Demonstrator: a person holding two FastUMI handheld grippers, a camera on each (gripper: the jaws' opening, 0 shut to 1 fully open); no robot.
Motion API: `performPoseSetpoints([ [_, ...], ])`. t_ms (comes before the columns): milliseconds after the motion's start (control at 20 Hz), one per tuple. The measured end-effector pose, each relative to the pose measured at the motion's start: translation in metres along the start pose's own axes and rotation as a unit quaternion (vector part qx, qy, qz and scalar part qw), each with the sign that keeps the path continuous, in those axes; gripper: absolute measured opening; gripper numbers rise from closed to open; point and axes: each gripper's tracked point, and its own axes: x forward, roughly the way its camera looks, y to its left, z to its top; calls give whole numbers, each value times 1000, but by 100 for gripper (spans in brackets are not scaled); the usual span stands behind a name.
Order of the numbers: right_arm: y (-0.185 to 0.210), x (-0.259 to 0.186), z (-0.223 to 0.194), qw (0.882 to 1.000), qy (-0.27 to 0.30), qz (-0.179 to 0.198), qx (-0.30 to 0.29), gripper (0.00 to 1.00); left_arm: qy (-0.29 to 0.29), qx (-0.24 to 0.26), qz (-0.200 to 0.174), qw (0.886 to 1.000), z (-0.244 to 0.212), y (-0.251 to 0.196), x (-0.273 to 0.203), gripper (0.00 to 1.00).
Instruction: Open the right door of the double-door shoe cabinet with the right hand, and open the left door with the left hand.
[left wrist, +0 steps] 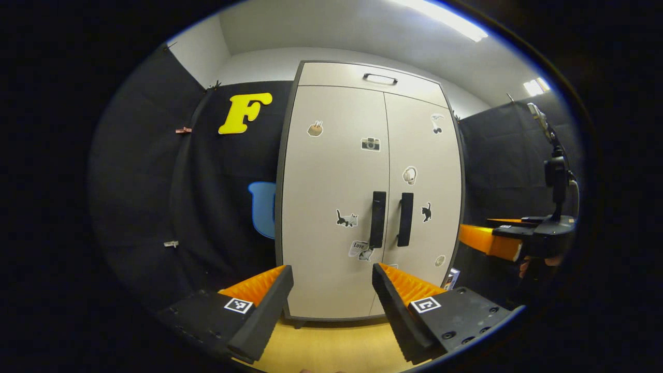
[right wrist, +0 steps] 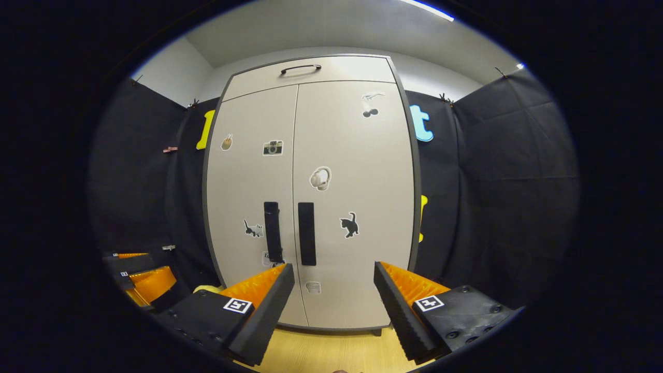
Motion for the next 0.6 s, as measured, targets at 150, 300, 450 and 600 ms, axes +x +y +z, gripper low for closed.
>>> performPoseSetpoints([
  [150,11,26,23,1000,-18,6,-4,98,4,9,13,1000,-3,14,0,95],
  [300,20,53,38,1000,-23,13,-14,98,10,18,27,999,-10,25,0,95],
  [450,28,81,45,1000,-23,15,-9,98,13,38,34,999,-17,31,-3,95],
  [600,28,108,43,1000,-18,6,-9,98,23,31,36,999,-25,38,-3,95],
])
